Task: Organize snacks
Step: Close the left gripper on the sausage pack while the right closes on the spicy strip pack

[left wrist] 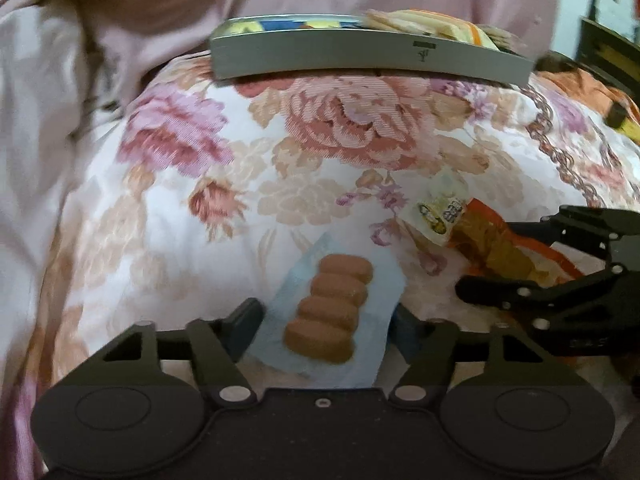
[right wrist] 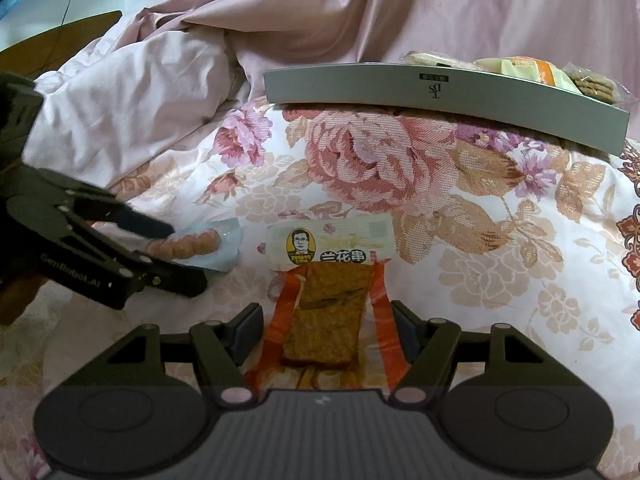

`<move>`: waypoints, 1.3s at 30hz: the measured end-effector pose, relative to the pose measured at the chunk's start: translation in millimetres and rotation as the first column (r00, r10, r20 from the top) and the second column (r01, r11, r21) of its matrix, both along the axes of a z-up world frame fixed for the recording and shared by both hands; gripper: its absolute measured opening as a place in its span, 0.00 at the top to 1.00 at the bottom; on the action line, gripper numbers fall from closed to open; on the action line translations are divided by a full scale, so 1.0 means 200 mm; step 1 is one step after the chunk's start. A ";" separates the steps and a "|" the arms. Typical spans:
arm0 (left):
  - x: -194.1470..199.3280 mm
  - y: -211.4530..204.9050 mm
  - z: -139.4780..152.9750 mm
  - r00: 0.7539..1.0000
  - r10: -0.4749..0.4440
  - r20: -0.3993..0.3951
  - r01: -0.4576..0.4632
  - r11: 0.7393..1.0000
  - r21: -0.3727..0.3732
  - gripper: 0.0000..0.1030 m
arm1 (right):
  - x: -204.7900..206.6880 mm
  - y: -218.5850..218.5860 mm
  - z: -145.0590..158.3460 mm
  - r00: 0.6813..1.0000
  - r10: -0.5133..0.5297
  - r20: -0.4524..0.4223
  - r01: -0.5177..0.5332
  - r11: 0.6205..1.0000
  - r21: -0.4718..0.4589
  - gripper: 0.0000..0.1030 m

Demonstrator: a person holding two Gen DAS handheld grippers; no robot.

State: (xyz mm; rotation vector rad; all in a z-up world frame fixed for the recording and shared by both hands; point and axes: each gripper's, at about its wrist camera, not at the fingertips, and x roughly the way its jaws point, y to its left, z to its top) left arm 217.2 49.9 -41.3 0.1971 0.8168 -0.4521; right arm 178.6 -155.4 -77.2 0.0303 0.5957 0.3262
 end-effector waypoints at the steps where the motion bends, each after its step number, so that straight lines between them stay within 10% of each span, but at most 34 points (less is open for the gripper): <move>1: -0.03 -0.01 0.01 1.000 0.022 -0.006 -0.022 1.000 -0.012 0.36 | 0.00 0.00 0.00 1.000 0.005 -0.003 -0.005 1.000 -0.006 0.34; 15: -0.01 -0.06 -0.06 0.995 0.056 0.084 -0.055 0.998 -0.014 0.15 | 0.00 0.02 -0.01 1.000 0.005 -0.006 -0.006 1.000 -0.019 0.24; 39: -0.17 -0.15 -0.02 0.970 0.226 0.087 -0.223 0.974 -0.046 0.43 | -0.07 0.08 0.01 0.997 -0.025 0.077 0.033 0.993 -0.113 0.46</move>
